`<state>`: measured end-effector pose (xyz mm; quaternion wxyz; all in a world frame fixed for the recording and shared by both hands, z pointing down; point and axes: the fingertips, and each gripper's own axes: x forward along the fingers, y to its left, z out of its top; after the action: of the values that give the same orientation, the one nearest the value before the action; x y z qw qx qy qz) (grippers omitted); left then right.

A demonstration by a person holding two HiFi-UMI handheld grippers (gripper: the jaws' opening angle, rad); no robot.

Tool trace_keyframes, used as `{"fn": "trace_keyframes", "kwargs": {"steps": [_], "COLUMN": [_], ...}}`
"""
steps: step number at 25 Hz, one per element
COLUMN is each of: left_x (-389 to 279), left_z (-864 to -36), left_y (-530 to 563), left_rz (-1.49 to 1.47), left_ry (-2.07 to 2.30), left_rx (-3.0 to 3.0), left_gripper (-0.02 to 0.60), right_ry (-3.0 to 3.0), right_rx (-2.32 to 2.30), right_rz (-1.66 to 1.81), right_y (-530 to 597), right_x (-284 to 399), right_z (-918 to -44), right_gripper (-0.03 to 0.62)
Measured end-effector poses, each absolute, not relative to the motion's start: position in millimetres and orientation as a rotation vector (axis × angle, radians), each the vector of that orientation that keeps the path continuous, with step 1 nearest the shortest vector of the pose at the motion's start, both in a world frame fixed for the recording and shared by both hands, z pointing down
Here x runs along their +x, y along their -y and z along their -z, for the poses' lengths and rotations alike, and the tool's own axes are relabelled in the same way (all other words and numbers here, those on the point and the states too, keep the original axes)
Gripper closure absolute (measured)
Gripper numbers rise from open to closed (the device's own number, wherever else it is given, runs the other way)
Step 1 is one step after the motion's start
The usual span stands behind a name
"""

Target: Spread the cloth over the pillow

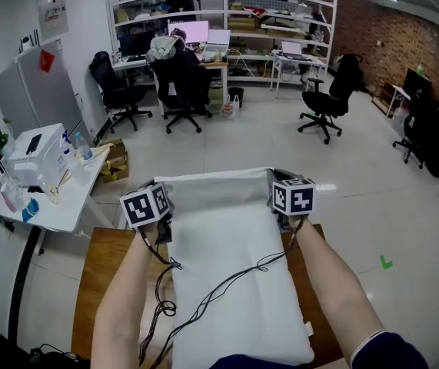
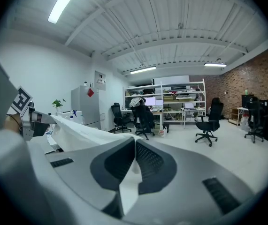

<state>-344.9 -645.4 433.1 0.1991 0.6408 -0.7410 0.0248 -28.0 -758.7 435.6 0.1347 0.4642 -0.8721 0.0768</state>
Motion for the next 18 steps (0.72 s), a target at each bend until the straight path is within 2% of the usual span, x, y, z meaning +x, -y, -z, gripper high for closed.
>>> {"fn": "trace_keyframes", "kwargs": {"steps": [18], "left_x": [-292.7], "left_z": [-459.2], "left_y": [544.6], "left_rz": [-0.078], "left_ry": [2.085], "left_rx": [1.76], "left_gripper": [0.568], "right_ry": [2.566], "right_rx": [1.255], "right_rz": [-0.193], "right_y": [664.2], "right_x": [19.5], "right_z": [-460.8], "right_gripper": [0.582]}}
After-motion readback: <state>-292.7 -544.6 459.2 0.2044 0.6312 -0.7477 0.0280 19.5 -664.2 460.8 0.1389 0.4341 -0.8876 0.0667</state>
